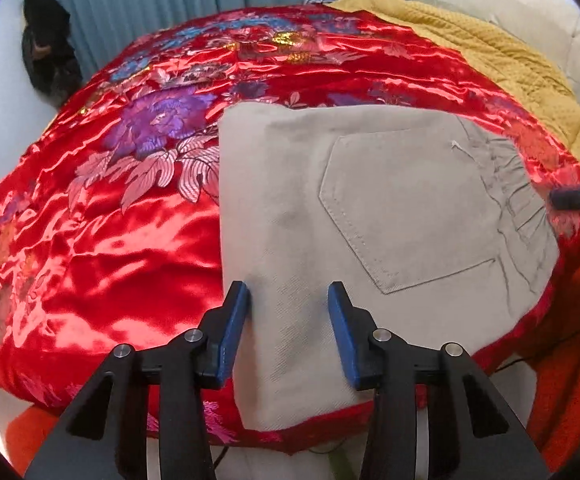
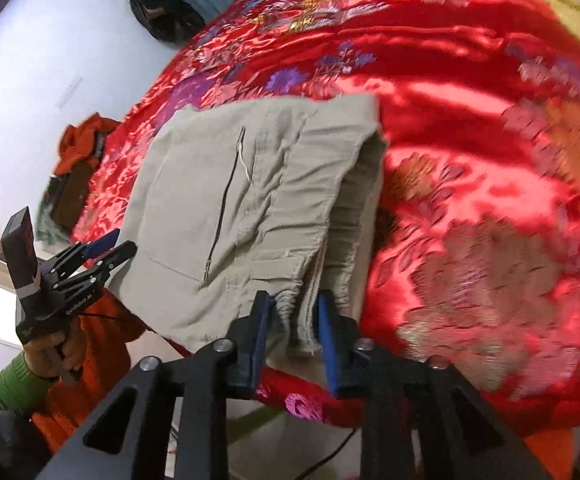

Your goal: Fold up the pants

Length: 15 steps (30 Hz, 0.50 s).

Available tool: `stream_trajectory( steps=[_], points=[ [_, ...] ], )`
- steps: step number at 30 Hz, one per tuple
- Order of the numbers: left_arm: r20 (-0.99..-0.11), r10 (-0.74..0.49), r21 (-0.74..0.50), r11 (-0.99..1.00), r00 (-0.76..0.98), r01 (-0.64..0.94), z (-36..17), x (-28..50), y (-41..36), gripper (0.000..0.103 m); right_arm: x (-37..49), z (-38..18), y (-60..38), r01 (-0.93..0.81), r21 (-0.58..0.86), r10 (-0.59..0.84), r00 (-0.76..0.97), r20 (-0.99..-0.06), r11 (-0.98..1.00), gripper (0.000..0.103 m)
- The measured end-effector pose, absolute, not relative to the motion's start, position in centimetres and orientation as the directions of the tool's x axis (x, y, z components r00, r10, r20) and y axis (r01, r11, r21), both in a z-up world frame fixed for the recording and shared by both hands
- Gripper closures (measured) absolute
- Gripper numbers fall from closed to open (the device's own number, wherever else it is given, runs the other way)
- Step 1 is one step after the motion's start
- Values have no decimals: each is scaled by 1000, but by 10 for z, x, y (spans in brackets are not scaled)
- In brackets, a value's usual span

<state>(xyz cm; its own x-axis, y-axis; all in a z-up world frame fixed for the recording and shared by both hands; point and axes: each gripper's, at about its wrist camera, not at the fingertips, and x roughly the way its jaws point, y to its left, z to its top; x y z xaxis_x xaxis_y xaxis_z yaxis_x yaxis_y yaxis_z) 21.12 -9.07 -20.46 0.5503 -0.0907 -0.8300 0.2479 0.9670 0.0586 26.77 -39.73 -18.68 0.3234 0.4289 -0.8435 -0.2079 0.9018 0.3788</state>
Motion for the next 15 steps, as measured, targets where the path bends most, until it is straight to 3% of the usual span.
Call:
stream_trajectory(
  steps=[3,6,8,12,15],
  points=[
    [-831,-91,55,969,549,243,-207,212,-89,59,274,-147,-392,-270,290,384,421,-822,918,78],
    [-829,-71,83,965,554,248,-208,211,-95,58,290,-137,-383,-295,324,431,461,-776,899,78],
    [-833,-63,91,964,550,248,-208,211,-95,57,302,-149,-379,-289,344,446,476,-758,893,78],
    [-840,-42,108,964,541,242,-206,214,-99,56,324,-212,-378,-194,281,336,370,-866,940,78],
    [-841,-23,124,964,540,235,-206,215,-102,57,313,-208,-377,-201,251,315,415,-854,947,78]
  ],
)
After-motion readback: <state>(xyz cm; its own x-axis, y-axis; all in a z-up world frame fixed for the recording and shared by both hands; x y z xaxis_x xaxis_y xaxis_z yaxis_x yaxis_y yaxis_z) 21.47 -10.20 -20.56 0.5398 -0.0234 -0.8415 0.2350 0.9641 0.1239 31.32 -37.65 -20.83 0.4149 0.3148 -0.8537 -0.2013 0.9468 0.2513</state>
